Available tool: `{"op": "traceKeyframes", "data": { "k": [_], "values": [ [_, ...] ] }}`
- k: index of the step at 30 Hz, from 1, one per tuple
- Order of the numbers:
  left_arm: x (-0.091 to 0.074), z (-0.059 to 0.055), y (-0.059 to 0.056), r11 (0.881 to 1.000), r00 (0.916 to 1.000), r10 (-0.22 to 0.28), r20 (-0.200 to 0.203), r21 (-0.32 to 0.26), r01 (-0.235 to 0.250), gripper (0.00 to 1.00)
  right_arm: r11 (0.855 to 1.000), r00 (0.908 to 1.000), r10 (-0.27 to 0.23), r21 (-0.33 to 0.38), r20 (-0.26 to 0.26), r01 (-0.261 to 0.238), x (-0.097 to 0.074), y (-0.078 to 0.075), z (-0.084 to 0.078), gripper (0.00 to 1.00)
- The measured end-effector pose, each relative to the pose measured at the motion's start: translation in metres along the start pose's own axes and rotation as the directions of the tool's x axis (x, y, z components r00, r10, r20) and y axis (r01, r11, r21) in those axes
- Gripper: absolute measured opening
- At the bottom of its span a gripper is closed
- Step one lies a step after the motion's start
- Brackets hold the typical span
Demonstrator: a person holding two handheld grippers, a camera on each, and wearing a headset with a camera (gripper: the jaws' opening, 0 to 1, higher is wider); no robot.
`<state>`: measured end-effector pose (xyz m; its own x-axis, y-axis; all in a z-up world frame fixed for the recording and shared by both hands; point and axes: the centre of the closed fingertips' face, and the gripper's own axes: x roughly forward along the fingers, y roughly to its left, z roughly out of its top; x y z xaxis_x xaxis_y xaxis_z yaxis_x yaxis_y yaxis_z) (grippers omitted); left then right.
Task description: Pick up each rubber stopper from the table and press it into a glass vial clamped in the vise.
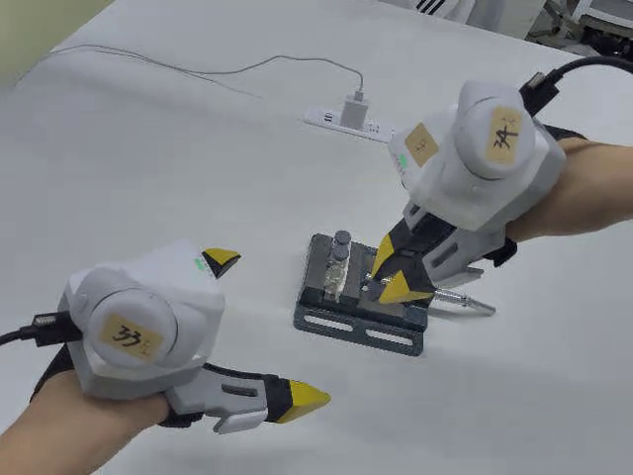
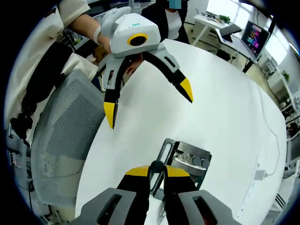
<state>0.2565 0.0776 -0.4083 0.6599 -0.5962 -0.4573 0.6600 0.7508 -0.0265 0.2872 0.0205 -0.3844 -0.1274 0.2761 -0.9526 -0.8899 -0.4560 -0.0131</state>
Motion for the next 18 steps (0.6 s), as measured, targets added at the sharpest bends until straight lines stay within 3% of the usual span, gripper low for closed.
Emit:
{"op": "traceKeyframes", "data": {
  "k": [11,18],
  "values": [
    [0.0,0.0,0.006,1.0,0.9999,0.016,0.0,-0.015,-0.016,0.99,0.995,0.9989,0.004,-0.1,-0.047,-0.009,0.015,-0.032,-0.001,0.06],
    [-0.001,0.001,0.01,0.999,0.9997,0.024,0.005,-0.026,-0.024,0.98,0.988,0.9972,0.002,-0.153,-0.075,-0.014,0.028,-0.044,-0.002,0.06]
  ]
}}
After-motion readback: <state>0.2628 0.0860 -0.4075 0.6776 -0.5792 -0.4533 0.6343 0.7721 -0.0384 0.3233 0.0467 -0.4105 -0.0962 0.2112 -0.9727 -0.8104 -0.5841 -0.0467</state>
